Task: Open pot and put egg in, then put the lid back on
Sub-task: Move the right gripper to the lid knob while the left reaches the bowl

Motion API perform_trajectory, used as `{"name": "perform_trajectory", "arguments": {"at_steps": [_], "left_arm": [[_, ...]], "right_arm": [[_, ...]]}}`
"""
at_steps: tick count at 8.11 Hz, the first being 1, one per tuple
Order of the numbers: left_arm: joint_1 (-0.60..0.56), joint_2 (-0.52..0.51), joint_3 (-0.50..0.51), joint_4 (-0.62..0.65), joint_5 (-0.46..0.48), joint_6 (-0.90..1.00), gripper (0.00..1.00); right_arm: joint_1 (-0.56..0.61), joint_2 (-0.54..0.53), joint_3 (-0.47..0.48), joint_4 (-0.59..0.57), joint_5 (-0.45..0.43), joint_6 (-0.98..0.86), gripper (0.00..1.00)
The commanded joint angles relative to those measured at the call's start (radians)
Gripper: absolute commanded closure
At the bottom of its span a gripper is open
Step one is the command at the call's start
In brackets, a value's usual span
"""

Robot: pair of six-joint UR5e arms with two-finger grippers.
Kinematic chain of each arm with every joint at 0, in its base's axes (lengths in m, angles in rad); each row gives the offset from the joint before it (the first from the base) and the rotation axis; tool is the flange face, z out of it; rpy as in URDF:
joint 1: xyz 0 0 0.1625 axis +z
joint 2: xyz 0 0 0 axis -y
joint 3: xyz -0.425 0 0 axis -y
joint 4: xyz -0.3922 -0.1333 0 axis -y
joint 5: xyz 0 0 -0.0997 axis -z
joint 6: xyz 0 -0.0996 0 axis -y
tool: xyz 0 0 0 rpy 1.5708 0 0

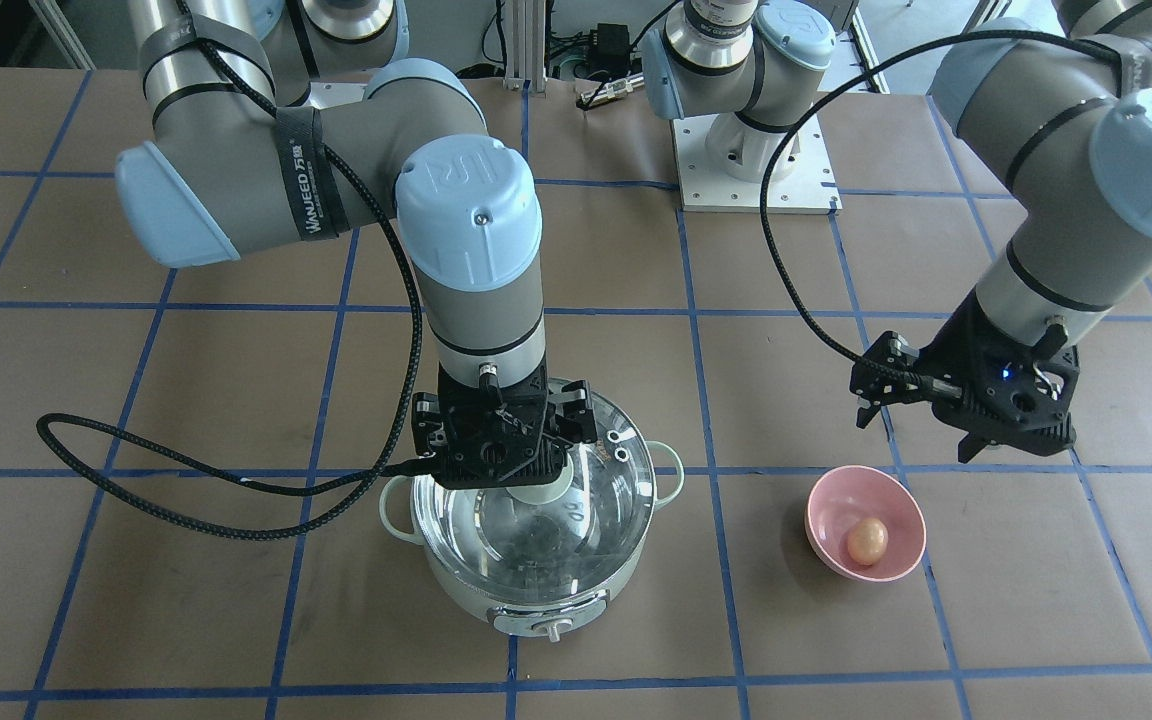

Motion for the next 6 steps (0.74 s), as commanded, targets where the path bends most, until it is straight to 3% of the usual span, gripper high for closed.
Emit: {"name": "perform_trajectory", "arguments": {"at_steps": [1, 4, 5, 6], "left_arm": [[0.024, -0.107, -0.002, 0.058, 0.064, -0.074, 0.0], [0.012, -0.177, 0.01, 0.089, 0.064, -0.232, 0.0], [0.01, -0.181, 0.009, 0.115, 0.061, -0.205, 0.0], [0.01, -0.187, 0.001, 0.123, 0.055, -0.194, 0.0]], "right_arm": [[0.002, 0.045, -0.022, -0.021, 0.007, 0.013, 0.0], [0.002, 0.052, -0.021, -0.021, 0.028, 0.017, 0.0], [0.002, 0.054, -0.02, -0.021, 0.028, 0.016, 0.0], [0.002, 0.054, -0.02, -0.02, 0.03, 0.007, 0.14]]}}
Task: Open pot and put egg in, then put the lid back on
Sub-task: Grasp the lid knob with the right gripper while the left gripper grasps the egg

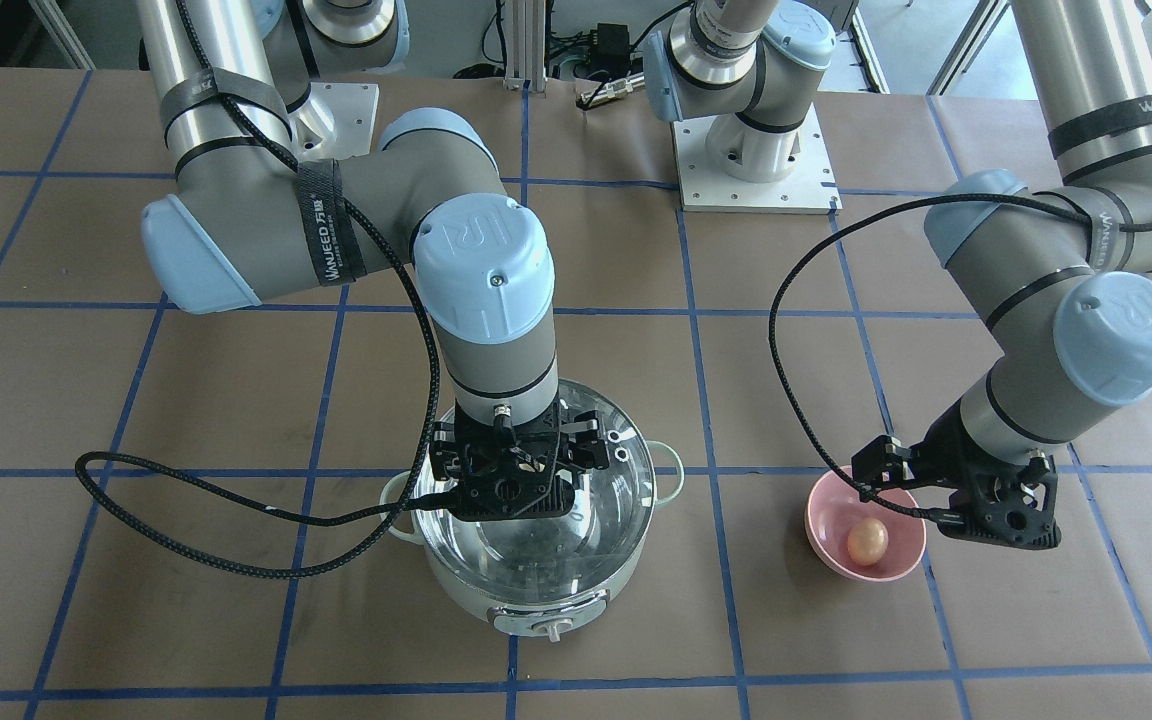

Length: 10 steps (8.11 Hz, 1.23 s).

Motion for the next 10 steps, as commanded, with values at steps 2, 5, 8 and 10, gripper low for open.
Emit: {"name": "perform_trajectory", "arguments": {"at_steps": [2, 5, 8, 10], "left_arm": [[-0.005, -0.022, -0.01, 0.031, -0.011, -0.005, 0.0], [-0.005, -0.065, -0.018, 0.066, 0.002, -0.013, 0.0], [-0.005, -0.098, -0.028, 0.074, -0.004, -0.014, 0.1], [-0.005, -0.111, -0.064, 0.109, -0.004, -0.014, 0.11]], "right_arm": [[0.0, 0.0, 0.003, 0.004, 0.02, -0.012, 0.7], [0.0, -0.01, 0.008, 0.01, 0.018, -0.055, 0.94], [-0.002, -0.032, 0.011, 0.017, 0.02, -0.07, 1.0], [-0.003, -0.058, 0.01, 0.067, 0.018, -0.098, 1.0]]}}
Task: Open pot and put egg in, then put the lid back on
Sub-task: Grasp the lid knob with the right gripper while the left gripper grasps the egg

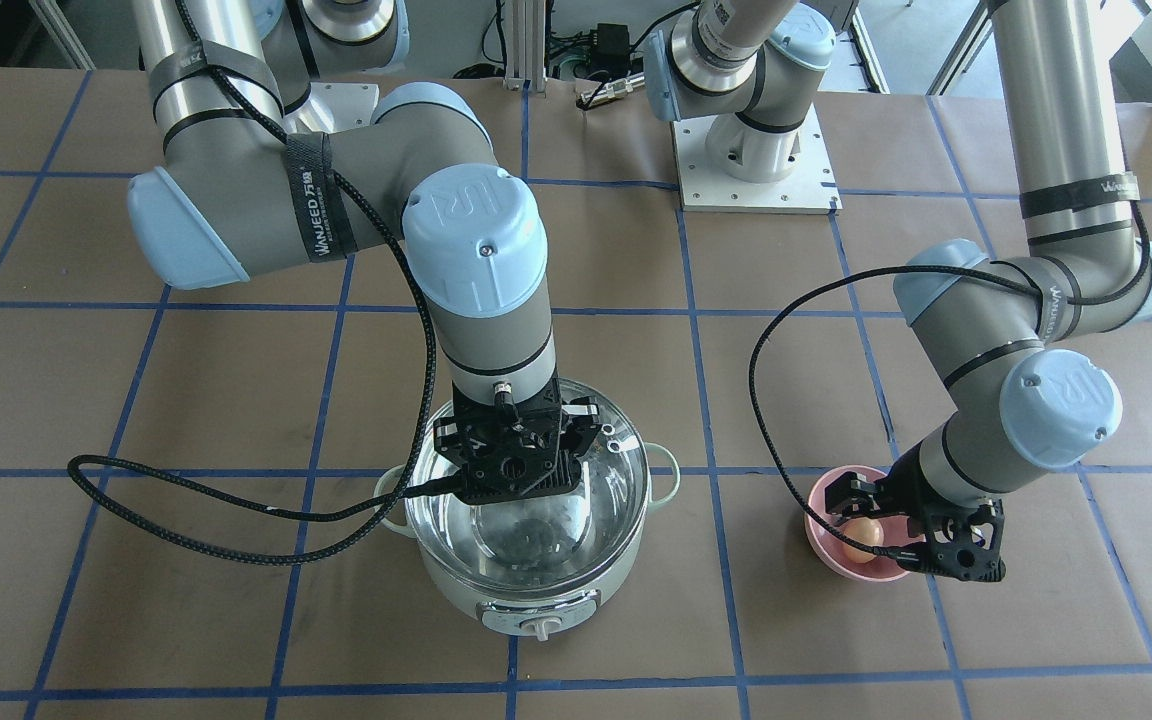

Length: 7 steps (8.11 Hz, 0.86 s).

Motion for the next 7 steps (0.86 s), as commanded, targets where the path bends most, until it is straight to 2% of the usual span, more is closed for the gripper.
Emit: {"name": "perform_trajectory", "arguments": {"at_steps": [1, 7], "left_arm": [[0.0, -0.019, -0.029, 0.028, 0.0, 0.0, 0.11], [0.0, -0.05, -0.029, 0.069, 0.001, -0.005, 0.11]], "right_arm": [[-0.008, -0.048, -0.001, 0.091, -0.001, -0.041, 1.0], [-0.011, -0.011, -0.01, 0.084, 0.03, -0.054, 1.0]]}}
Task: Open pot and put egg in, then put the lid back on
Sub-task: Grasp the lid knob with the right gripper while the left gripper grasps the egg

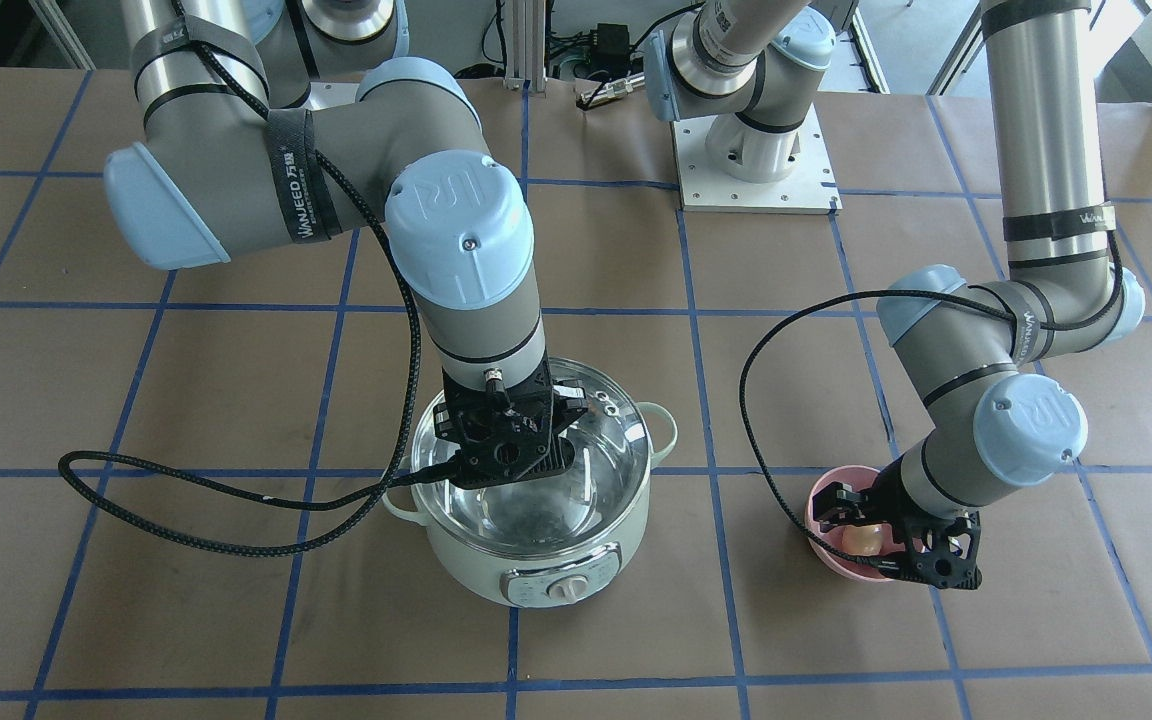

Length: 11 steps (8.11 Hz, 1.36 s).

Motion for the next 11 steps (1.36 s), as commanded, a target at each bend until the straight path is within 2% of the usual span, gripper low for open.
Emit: {"name": "perform_trajectory", "arguments": {"at_steps": [1, 2, 4, 5, 6, 7, 8, 10, 11], "left_arm": [[0.0, -0.007, -0.002, 0.007, -0.002, -0.022, 0.15], [0.0, -0.009, -0.002, 0.007, -0.004, -0.025, 0.37], [0.0, -0.012, -0.001, 0.007, -0.008, -0.025, 0.5], [0.0, -0.015, -0.001, 0.007, -0.008, -0.025, 0.62], [0.0, -0.015, -0.001, 0.007, -0.008, -0.024, 0.75], [0.0, -0.015, 0.001, 0.007, -0.005, -0.024, 0.91], [0.0, -0.015, 0.001, 0.007, -0.002, -0.024, 0.98], [0.0, -0.01, 0.008, 0.007, 0.001, -0.022, 1.0], [0.0, -0.006, 0.01, 0.007, 0.001, -0.024, 1.0]], "right_arm": [[-0.003, 0.013, -0.011, -0.001, 0.004, -0.012, 1.0], [-0.015, 0.01, -0.017, -0.001, 0.01, -0.023, 1.0], [-0.081, -0.057, -0.016, 0.072, 0.028, -0.119, 1.0], [-0.092, -0.074, -0.016, 0.093, 0.025, -0.154, 1.0], [-0.092, -0.074, -0.01, 0.088, 0.027, -0.155, 0.87], [-0.091, -0.077, -0.001, 0.082, 0.028, -0.134, 0.28], [-0.084, -0.089, 0.022, 0.07, 0.032, -0.13, 0.0], [-0.083, -0.152, 0.112, 0.038, 0.021, -0.117, 0.0], [-0.083, -0.146, 0.12, -0.049, 0.03, -0.132, 0.0]]}}
